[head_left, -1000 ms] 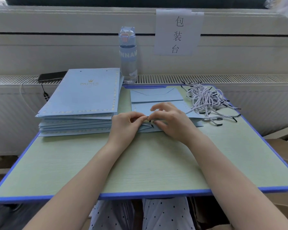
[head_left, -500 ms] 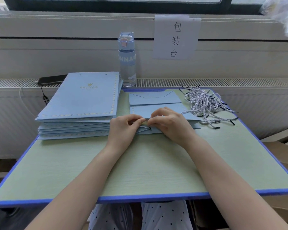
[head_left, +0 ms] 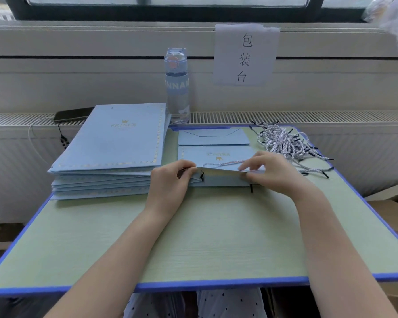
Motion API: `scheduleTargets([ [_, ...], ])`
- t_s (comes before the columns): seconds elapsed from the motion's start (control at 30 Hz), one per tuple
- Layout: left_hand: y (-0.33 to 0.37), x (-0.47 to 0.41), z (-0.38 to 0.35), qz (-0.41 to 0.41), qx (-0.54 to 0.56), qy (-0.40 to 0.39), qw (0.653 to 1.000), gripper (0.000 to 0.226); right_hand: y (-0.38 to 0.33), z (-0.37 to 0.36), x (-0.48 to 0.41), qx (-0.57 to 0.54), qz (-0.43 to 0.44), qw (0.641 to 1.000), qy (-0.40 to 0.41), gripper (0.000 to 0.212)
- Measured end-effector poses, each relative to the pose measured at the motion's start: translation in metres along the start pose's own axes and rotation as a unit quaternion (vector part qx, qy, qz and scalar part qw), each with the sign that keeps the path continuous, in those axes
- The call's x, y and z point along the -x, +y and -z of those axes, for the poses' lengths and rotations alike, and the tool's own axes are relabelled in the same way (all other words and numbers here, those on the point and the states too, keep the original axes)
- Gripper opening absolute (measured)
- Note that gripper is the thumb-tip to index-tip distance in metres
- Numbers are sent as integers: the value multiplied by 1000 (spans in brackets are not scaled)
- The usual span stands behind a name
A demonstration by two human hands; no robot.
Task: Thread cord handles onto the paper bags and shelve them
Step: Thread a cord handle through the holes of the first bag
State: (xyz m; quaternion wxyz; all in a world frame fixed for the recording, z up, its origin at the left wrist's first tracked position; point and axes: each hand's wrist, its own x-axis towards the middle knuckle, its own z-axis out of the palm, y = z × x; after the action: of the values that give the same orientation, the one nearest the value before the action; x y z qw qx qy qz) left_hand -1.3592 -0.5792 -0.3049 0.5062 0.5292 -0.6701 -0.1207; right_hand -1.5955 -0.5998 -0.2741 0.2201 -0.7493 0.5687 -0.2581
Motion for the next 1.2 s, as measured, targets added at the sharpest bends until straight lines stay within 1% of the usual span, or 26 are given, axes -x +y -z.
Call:
scheduleTargets([
  [0.07,0,-1,1,-5,-10,13,1000,8,-2,6,1,-36,-4,999,3,6],
  [0.13,0,-1,2,-4,-16,17,1000,8,-2,12,3,-79,-15,997,18,7],
  [0.2,1,-2,3,-3,-10,24,1000,8,-2,14,3,-103,-13,993,54,8],
  [0.27,0,-2,3,-4,-4,27,1000,8,-1,10,0,-53,4,994,94,2],
  [0.3,0,-3,3,-7,-4,20,1000,8,-1,6,-2,-11,17,995,98,12],
  [0.33,-1,-2,3,-15,-6,7,1000,8,-3,-1,-3,28,33,996,81,26],
  [0.4,-2,-1,2,-45,-15,-26,999,8,-10,-19,-5,95,56,994,6,49],
  [0.47,-3,0,1,-71,-26,-43,996,10,-20,-38,-6,146,78,984,-64,54],
  [0.5,-4,0,1,-74,-29,-45,996,10,-22,-44,-6,150,91,981,-81,52],
  [0.53,-4,0,1,-69,-30,-45,996,11,-24,-47,-6,139,101,982,-79,49],
  [0.63,-2,0,3,-55,-31,-30,998,9,-22,-37,-6,78,98,992,-15,36],
  [0.7,-1,-1,5,-50,-37,-19,998,8,-18,-26,-5,57,69,996,-10,21],
  [0.77,-1,-1,5,-40,-41,-12,998,8,-11,-14,-3,0,36,999,-10,8],
  [0.8,0,-1,5,-32,-40,-10,999,8,-8,-8,-1,-24,28,999,5,9],
  [0.87,0,-1,7,-15,-37,-4,999,8,-4,5,0,-58,31,995,72,14],
  [0.93,-1,-2,8,-2,-36,-1,999,8,2,16,1,-103,23,980,168,25],
  [1.0,-1,-3,9,4,-40,3,999,8,10,25,1,-156,7,956,249,38],
  [1.03,-1,-3,9,6,-44,7,999,8,14,29,1,-186,-3,942,279,38],
  [1.1,-1,-4,9,7,-52,13,999,9,24,36,1,-257,-26,911,321,32],
  [1.17,0,-4,8,4,-55,13,998,9,33,40,1,-320,-56,886,329,34],
  [1.2,0,-4,8,1,-55,12,998,9,37,41,0,-337,-70,881,325,36],
])
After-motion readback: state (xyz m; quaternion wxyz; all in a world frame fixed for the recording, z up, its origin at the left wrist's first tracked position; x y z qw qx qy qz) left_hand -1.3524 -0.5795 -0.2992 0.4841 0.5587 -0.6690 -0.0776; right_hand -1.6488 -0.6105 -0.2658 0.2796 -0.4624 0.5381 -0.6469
